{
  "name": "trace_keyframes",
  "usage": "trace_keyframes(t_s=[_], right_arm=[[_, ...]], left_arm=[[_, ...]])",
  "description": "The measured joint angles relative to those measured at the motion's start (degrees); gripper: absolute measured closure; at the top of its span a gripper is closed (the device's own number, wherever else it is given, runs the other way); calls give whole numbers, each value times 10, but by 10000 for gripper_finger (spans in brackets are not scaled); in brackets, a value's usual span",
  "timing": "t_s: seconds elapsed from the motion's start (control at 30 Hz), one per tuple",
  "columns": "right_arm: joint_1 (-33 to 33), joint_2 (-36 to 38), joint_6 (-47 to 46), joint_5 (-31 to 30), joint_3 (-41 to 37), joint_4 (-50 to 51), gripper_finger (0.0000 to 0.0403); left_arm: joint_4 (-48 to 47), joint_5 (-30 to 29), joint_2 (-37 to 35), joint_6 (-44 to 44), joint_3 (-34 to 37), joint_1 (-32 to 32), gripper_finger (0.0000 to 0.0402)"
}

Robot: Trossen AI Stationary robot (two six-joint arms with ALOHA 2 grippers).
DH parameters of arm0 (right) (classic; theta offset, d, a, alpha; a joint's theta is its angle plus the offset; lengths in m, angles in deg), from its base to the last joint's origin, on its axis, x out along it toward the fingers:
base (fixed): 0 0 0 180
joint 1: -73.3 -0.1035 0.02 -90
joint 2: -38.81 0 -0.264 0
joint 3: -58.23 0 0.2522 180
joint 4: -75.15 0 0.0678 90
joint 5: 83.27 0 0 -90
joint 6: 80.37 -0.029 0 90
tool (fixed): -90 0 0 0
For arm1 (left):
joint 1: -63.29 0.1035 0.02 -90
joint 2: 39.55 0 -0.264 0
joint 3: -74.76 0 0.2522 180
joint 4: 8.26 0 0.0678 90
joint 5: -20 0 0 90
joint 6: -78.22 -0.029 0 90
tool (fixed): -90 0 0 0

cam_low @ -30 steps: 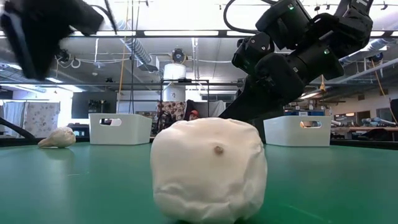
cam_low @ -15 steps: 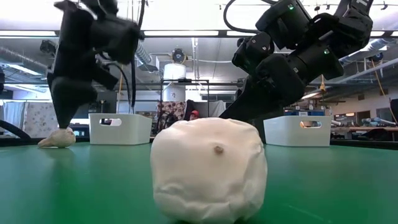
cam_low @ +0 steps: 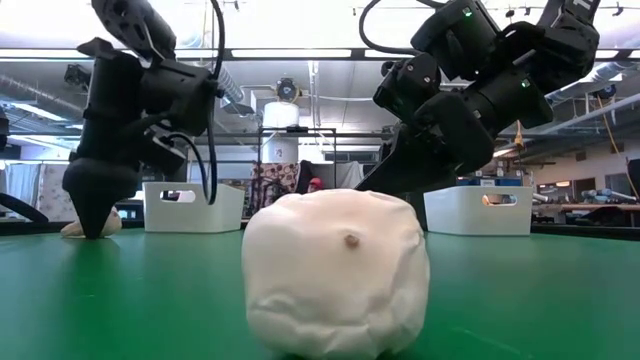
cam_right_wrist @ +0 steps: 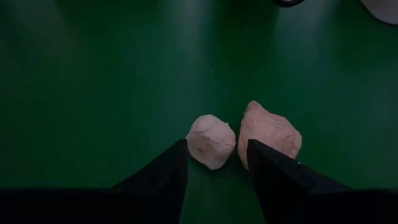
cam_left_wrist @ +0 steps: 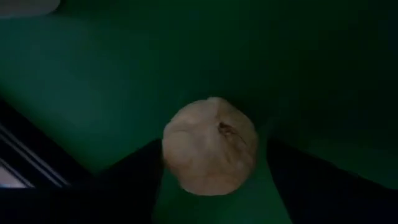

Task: Sort produce into baskets
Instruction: Put the top left medium garlic into the gray bin

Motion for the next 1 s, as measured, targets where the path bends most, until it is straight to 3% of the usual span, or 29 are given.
trace_keyframes(t_s=[0.27,0.5,0.77,1.0], right_arm=[[0,0,1,1,0,0,227],[0,0,-7,0,0,0,227],[-1,0,-18,-29,0,-1,227],[-17,0,-69,-49,0,-1,227]], left_arm=[[23,-8,0,64,-13,-1,209],[12,-7,0,106,-83,-55,212],[-31,-62,0,187,-191,-203,209],[-127,-95,0,367,-233,-359,209]])
